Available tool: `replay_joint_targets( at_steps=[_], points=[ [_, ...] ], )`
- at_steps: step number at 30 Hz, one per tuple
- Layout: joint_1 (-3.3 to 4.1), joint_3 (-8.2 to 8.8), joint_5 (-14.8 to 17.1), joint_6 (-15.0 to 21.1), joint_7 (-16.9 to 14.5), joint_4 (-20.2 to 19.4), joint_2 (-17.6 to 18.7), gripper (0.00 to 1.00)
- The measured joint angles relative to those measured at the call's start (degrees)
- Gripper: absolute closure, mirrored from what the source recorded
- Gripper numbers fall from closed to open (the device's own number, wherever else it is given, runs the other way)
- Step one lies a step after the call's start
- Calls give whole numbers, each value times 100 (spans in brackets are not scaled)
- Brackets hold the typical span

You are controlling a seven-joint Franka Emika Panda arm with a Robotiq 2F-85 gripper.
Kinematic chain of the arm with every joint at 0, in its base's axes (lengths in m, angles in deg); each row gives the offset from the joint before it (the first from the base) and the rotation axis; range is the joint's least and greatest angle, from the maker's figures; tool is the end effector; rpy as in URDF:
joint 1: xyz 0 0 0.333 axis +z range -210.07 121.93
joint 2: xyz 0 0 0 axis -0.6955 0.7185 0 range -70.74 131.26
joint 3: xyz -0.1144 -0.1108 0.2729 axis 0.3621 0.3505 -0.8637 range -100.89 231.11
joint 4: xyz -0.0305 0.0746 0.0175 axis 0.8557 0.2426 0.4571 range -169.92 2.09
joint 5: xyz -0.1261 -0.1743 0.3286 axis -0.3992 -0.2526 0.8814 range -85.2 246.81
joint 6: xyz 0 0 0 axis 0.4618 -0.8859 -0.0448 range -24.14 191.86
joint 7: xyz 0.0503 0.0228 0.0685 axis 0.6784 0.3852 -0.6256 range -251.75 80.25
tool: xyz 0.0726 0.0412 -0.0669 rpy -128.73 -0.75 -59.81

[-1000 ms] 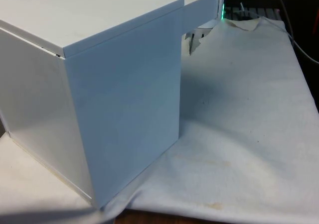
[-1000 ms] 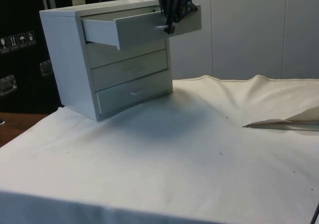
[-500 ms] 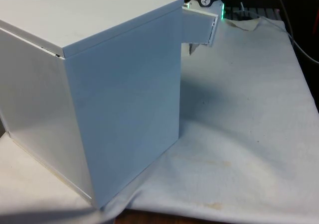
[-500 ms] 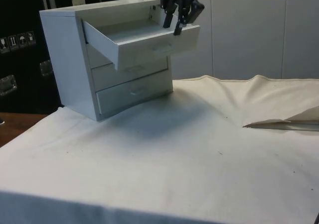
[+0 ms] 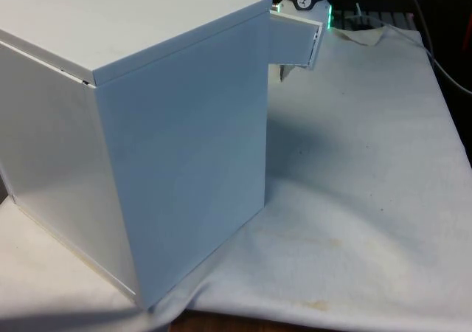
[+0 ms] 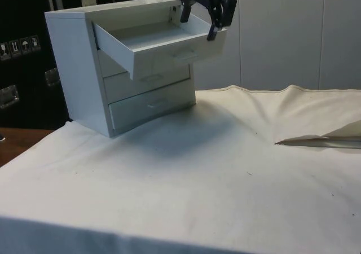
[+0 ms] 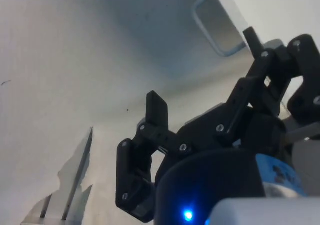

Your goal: Open the drawer, then close it.

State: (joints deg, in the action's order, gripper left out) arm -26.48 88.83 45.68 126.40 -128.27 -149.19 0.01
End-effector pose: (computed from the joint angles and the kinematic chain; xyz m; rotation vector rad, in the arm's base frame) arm 0.3986 -0.0268 0.4165 2.3393 1.4537 0.4253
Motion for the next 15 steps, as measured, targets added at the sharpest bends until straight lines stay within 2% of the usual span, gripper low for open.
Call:
replay_joint_targets(
  at_steps=[15],
  points=[
    [0,-149,0,52,172,-304,-34,0]
  ],
)
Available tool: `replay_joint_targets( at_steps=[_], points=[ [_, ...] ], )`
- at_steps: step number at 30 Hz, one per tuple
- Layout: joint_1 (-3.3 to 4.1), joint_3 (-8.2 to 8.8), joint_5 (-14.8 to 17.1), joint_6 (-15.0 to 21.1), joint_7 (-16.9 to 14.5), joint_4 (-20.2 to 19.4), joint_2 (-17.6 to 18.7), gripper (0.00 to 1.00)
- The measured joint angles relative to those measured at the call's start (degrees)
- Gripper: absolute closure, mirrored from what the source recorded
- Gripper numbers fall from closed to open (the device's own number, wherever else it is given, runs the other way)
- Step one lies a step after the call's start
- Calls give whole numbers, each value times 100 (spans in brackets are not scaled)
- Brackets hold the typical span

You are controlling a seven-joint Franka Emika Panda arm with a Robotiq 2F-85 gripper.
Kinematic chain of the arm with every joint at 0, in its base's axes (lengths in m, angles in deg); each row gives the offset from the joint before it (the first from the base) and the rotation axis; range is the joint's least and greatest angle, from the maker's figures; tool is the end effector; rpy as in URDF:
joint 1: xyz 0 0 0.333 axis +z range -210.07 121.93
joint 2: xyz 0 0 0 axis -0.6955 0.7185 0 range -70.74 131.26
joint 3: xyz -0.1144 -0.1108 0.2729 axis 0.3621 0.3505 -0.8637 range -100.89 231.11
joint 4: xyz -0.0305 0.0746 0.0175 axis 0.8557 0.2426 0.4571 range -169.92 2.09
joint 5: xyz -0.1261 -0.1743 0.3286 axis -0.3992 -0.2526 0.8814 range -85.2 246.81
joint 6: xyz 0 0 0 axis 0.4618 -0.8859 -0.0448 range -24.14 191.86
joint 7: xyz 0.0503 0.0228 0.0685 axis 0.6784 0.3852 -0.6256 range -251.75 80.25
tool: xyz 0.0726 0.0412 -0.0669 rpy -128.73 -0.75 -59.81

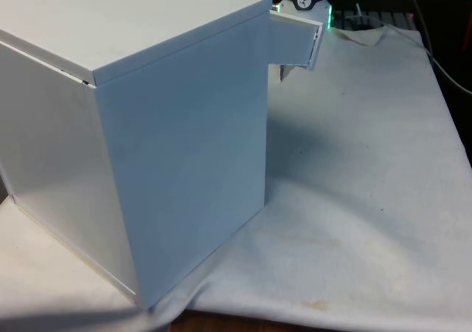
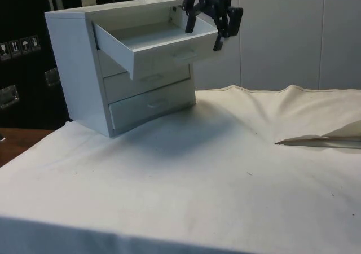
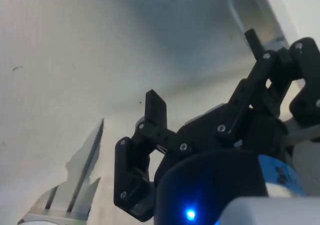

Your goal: Open the drawer, then close it.

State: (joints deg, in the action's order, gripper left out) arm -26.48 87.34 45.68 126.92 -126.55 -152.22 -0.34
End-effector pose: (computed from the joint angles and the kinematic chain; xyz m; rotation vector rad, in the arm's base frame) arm 0.3861 -0.0112 0.3972 2.3554 1.4784 0.4000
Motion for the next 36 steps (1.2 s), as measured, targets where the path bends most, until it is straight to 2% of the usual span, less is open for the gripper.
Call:
replay_joint_targets(
  at_steps=[7,13,29,36],
  points=[
    [6,-6,0,86,34,-166,40,0],
    [6,-17,-132,195,178,-327,132,0],
    [6,-69,-355,206,413,-625,126,0],
    [6,-74,-372,206,424,-636,126,0]
  ],
)
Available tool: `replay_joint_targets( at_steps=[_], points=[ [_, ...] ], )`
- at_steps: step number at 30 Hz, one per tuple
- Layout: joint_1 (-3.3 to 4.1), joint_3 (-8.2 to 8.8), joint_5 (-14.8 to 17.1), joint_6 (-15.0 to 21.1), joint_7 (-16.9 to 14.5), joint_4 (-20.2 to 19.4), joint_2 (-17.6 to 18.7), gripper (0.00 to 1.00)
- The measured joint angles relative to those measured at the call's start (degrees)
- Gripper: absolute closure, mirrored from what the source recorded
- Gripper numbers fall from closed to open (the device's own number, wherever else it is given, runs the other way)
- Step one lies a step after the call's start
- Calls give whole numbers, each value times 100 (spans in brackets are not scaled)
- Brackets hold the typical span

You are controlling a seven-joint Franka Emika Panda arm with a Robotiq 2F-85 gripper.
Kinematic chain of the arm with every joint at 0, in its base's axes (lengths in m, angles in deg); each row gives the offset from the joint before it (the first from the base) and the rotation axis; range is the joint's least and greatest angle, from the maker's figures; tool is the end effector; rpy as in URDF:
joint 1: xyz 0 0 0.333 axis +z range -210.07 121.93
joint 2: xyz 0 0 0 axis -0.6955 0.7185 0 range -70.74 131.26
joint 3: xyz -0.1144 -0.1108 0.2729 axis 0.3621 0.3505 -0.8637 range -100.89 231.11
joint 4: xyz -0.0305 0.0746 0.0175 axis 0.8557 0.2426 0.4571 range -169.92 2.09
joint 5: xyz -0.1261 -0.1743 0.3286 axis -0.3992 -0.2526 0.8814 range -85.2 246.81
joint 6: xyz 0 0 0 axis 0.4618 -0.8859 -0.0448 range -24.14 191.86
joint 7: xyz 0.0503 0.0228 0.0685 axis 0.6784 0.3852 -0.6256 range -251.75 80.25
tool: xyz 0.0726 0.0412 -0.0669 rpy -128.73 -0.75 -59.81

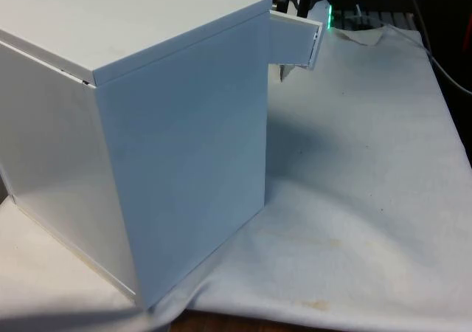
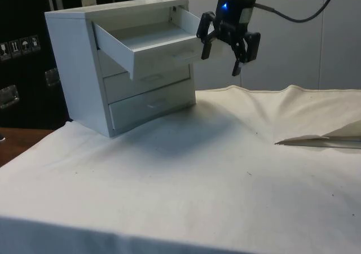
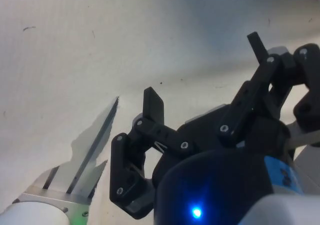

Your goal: Open the drawer, then close it.

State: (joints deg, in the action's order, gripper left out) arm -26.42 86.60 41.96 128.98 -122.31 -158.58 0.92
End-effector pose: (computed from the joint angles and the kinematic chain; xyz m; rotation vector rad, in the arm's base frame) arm 0.3572 0.0075 0.3447 2.3721 1.5343 0.3009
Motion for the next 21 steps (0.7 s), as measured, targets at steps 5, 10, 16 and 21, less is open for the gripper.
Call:
replay_joint_targets(
  at_steps=[5,10,16,21],
  points=[
    [0,0,0,0,0,-11,17,0],
    [0,0,0,0,0,-29,52,0],
    [0,0,0,6,0,-23,103,0],
    [6,0,0,6,0,0,178,0]
  ],
)
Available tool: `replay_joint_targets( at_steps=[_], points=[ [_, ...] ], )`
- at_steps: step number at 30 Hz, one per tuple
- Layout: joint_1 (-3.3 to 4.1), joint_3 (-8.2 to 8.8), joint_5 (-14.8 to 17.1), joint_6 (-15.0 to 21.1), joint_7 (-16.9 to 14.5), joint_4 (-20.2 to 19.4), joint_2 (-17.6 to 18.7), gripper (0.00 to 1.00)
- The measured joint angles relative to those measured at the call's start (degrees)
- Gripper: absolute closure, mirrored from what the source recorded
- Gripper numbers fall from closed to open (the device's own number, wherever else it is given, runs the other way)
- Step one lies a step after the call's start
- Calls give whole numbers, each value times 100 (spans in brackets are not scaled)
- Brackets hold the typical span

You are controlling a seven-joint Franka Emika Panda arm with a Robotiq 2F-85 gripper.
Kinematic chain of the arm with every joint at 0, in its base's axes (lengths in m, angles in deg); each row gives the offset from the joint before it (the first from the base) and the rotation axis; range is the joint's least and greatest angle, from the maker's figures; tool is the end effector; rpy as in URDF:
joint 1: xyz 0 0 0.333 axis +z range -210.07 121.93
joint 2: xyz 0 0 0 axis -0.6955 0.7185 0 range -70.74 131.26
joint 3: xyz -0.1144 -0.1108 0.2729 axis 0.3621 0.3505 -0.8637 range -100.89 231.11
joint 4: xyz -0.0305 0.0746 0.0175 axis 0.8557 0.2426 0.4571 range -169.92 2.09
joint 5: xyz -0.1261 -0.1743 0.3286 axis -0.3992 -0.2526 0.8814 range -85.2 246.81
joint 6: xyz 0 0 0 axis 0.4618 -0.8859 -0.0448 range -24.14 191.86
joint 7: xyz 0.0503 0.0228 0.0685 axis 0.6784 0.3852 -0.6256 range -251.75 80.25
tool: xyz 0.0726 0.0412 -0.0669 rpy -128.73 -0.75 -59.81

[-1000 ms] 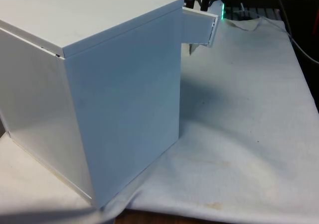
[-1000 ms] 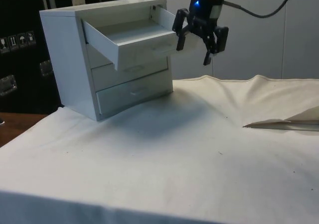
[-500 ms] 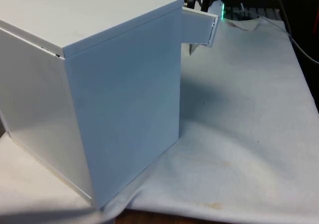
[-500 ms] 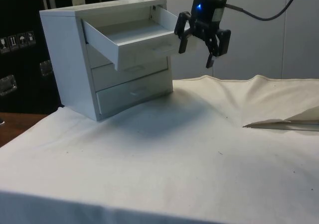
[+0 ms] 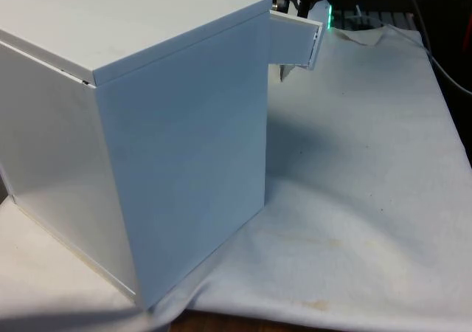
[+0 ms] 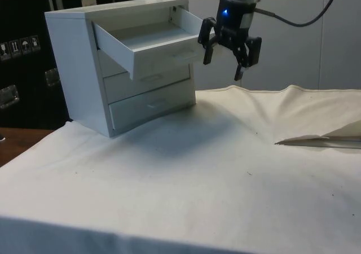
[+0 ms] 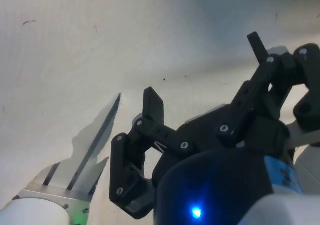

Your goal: Open the drawer, then close it.

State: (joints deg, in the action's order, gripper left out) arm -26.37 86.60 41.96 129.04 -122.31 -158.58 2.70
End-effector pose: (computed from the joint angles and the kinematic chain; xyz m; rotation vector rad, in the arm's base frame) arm 0.3574 0.0080 0.3341 2.3787 1.5465 0.2608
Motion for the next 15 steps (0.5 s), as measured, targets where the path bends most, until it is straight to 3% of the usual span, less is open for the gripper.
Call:
replay_joint_targets(
  at_steps=[5,7,8,10,15],
  points=[
    [11,0,6,0,0,40,74,2],
    [17,0,6,0,0,52,92,11],
    [23,0,6,0,0,63,109,23],
    [23,0,6,0,0,63,109,28],
    [34,0,6,0,6,80,138,57]
  ],
)
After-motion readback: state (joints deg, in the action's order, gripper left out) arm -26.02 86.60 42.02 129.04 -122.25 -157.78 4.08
